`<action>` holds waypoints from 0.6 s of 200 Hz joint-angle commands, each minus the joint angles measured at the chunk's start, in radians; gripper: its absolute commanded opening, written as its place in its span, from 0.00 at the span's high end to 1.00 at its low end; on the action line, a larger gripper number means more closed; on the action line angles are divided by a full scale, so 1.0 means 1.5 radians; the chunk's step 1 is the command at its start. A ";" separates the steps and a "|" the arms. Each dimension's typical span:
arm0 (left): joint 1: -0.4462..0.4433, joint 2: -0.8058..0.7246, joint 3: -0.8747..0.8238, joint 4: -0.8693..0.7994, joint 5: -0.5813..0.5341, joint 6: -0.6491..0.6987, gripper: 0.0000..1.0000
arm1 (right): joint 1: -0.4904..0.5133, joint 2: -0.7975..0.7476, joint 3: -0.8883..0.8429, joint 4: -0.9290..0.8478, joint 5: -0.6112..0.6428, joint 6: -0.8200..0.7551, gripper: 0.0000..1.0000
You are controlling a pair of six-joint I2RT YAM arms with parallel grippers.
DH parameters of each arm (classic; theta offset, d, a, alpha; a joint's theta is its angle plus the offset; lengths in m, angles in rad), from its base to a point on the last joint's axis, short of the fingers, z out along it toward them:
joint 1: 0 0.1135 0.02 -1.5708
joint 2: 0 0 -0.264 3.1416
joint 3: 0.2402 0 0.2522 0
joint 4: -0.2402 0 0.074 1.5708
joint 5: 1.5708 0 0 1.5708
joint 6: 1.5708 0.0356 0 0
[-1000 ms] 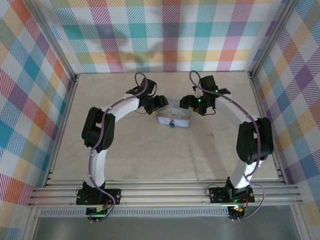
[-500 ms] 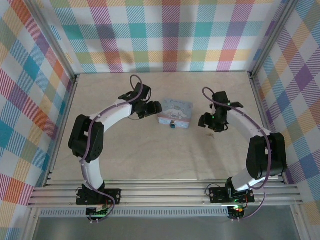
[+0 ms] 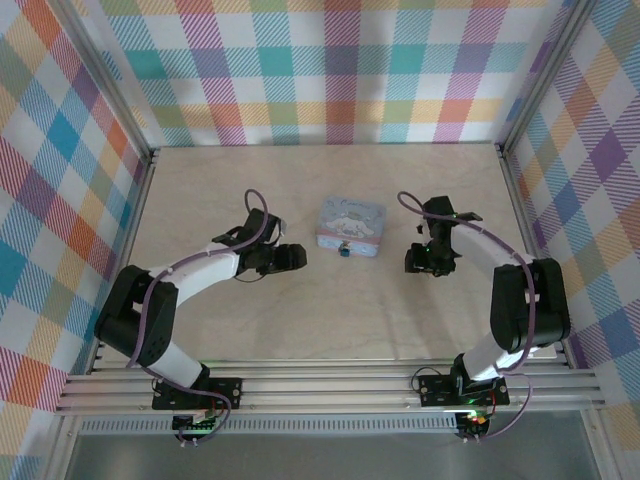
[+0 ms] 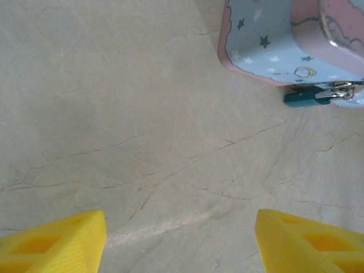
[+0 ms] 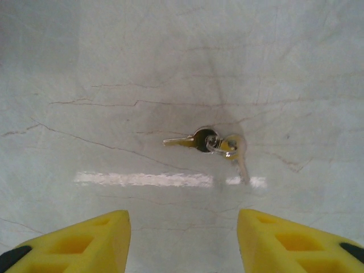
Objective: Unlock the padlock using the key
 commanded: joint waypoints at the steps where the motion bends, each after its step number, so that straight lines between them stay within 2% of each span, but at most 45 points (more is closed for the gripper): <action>1: -0.009 -0.029 -0.028 0.059 0.011 0.004 0.30 | -0.006 -0.008 0.015 0.031 0.030 -0.154 0.44; 60: -0.024 -0.041 -0.037 0.113 0.030 0.016 0.30 | -0.007 0.019 0.032 0.022 0.003 -0.370 0.34; 120: -0.093 -0.029 -0.005 0.121 -0.011 0.021 0.31 | -0.006 0.047 0.028 0.016 -0.004 -0.478 0.33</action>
